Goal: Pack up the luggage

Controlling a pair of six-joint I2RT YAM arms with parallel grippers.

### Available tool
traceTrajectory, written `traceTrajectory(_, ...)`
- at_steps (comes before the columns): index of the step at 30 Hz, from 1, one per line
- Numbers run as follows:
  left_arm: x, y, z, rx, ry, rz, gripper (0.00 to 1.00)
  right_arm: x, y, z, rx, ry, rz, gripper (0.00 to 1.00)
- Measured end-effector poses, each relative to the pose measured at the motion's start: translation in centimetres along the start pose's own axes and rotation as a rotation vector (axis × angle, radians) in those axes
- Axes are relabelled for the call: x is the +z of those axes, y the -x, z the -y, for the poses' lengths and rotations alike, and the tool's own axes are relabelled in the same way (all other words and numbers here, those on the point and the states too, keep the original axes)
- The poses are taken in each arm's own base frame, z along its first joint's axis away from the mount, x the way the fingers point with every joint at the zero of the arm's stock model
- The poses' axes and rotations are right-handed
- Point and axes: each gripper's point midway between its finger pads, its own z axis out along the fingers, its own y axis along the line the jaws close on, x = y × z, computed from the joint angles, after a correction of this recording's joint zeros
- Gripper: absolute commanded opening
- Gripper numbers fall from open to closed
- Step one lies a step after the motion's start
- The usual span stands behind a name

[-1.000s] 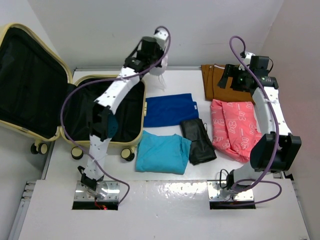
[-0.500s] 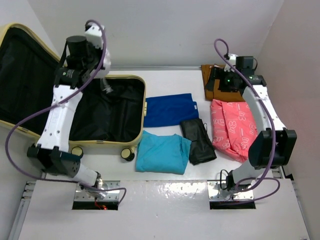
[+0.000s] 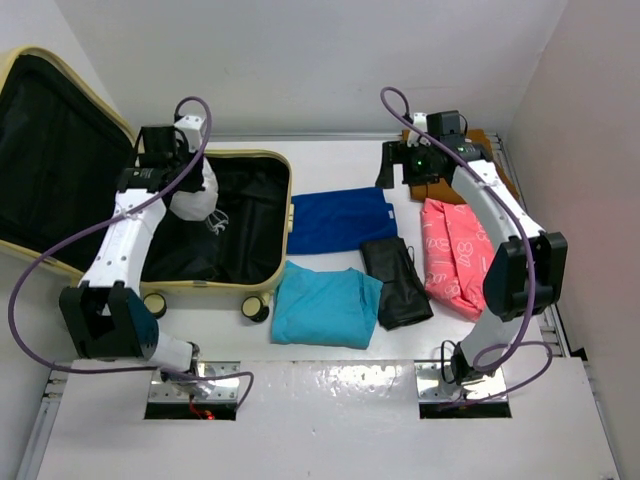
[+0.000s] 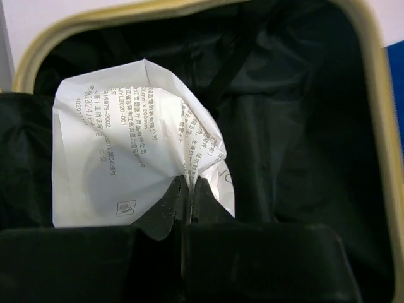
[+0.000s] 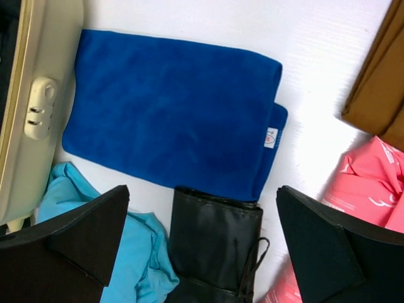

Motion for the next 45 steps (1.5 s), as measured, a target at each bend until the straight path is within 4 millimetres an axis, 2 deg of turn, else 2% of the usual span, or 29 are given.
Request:
traceTrajectory(4, 3.0, -2.2, -1.6, -0.031, 0.034, -0.058, 0.00, 0.1, 0.0, -0.5, -0.027, 0.001, 0.001, 1.00)
traceTrajectory(11, 6.8, -3.2, -5.5, -0.073, 0.102, -0.057, 0.00, -0.1, -0.6, 0.1, -0.050, -0.030, -0.005, 1.00)
traceTrajectory(16, 10.1, -4.1, -6.7, -0.082, 0.112, -0.072, 0.00, -0.2, -0.5, 0.3, -0.061, -0.042, -0.002, 1.00)
traceTrajectory(20, 12.4, -5.3, -6.8, -0.077, 0.096, -0.086, 0.00, -0.2, -0.6, 0.4, -0.071, -0.047, -0.002, 1.00)
traceTrajectory(29, 14.4, -3.2, -7.8, -0.078, 0.108, 0.024, 0.00, -0.2, -1.1, 0.7, -0.084, -0.055, -0.013, 1.00)
traceTrajectory(35, 14.1, -2.4, -9.8, -0.114, 0.134, 0.063, 0.00, -0.2, -1.1, 0.8, -0.087, -0.057, -0.014, 1.00)
traceTrajectory(38, 13.9, -1.0, -10.5, -0.116, 0.142, 0.088, 0.00, -0.2, -1.1, 0.7, -0.087, -0.056, -0.014, 1.00)
traceTrajectory(41, 13.8, -0.2, -10.6, -0.122, 0.143, 0.105, 0.00, -0.2, -1.1, 0.7, -0.086, -0.055, -0.013, 1.00)
traceTrajectory(45, 13.9, -0.4, -10.3, -0.126, 0.127, 0.102, 0.00, -0.2, -1.1, 0.7, -0.087, -0.053, -0.014, 1.00)
